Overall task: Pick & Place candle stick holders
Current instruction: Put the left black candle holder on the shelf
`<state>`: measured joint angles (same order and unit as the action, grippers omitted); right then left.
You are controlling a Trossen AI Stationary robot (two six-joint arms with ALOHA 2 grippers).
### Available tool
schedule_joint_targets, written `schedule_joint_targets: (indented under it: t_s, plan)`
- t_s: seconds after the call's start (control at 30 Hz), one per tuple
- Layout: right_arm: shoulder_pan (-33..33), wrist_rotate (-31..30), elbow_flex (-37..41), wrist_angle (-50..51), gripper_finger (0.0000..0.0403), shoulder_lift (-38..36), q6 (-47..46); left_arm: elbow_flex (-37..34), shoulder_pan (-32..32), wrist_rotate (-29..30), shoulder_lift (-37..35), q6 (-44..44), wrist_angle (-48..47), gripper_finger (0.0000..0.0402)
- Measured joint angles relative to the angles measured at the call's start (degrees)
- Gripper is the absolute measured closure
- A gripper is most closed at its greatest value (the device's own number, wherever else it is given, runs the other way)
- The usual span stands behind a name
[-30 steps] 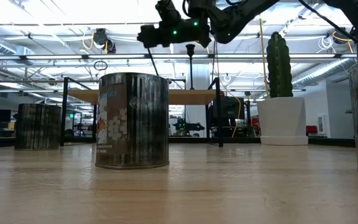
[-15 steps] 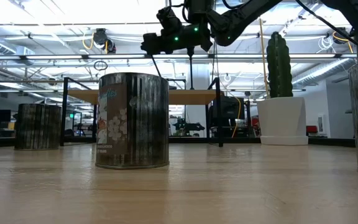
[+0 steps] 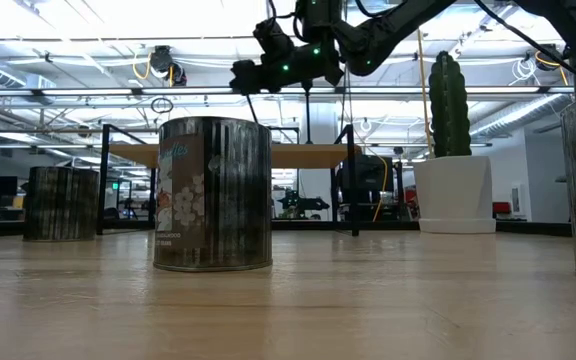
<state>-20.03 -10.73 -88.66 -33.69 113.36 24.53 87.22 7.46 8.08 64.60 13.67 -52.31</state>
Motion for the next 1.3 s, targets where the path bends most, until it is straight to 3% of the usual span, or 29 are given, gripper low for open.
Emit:
schedule_joint_targets:
  t_s: [1.3]
  plan:
    - [0.15, -4.47, 0.00, -8.41, 0.0210, -0.04, 4.90, 0.00, 0.00, -0.02, 0.00, -0.59, -0.09, 0.0201]
